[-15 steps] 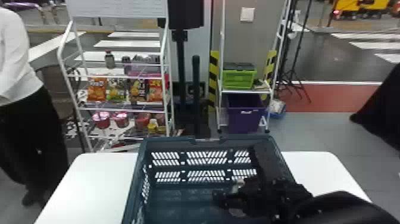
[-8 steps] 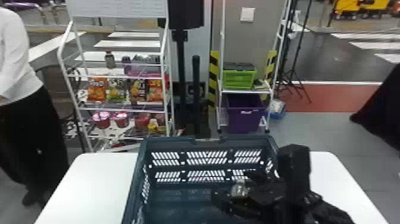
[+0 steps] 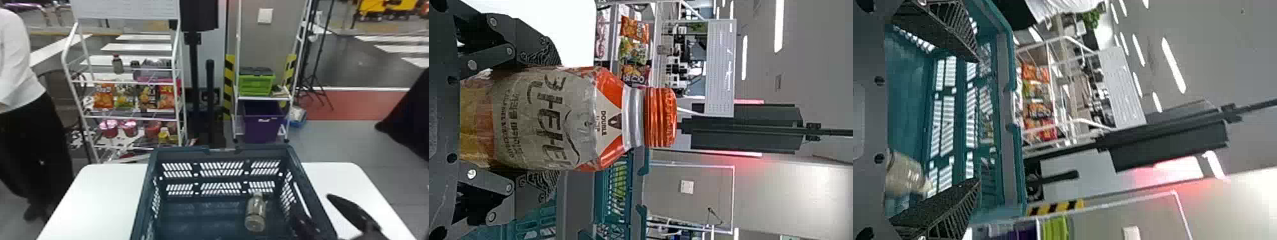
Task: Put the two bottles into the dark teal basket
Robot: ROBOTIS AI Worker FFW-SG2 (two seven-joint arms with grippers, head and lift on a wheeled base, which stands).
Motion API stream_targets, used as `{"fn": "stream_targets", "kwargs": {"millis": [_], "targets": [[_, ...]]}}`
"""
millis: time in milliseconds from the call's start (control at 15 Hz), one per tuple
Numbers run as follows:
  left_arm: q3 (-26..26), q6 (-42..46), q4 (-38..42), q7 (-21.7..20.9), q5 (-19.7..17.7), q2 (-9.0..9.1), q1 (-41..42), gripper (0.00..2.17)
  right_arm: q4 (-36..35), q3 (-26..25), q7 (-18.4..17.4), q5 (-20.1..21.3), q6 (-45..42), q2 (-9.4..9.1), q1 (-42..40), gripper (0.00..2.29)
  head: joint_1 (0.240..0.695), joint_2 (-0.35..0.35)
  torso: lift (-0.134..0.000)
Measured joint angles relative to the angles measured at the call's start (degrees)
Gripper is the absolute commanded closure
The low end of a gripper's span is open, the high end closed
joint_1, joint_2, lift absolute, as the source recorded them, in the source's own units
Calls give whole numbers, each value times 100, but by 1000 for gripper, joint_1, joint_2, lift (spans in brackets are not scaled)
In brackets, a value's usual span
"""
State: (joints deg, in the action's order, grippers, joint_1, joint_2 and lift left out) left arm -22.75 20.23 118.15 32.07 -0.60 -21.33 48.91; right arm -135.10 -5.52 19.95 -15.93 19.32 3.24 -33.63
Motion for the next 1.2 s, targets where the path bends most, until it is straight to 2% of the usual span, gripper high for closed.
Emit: {"fn": "stream_targets", "kwargs": {"millis": [133,400,600,867,1067,1200], "targets": [[7,-28,68,0,-2,-14,-13,2145,181,19,-247,215,-1075,58,-555,33,499,0,0],[41,-160,335,0,-11,-86,1,2145,873,103,-379,360,-2799,-6,-1401,33,499,0,0],[174,-449,730,0,-35,-119,92,2145,1306,125,-434,338,-3408,-43,-1734,36,499,0,0],[703,-1110,1513,-119,-87,-126,232,2145,1715,57,-310,124,-3876,-50,-1927,39,499,0,0],[990,-2094,2216,-306,-86,-128,83,2145,1872,49,-296,83,-4060,-74,-1992,39,499,0,0],[1037,-3074,2620,-553,-111,-108,-356,2145,1891,19,-299,81,-4123,-79,-2030,39,499,0,0]]}}
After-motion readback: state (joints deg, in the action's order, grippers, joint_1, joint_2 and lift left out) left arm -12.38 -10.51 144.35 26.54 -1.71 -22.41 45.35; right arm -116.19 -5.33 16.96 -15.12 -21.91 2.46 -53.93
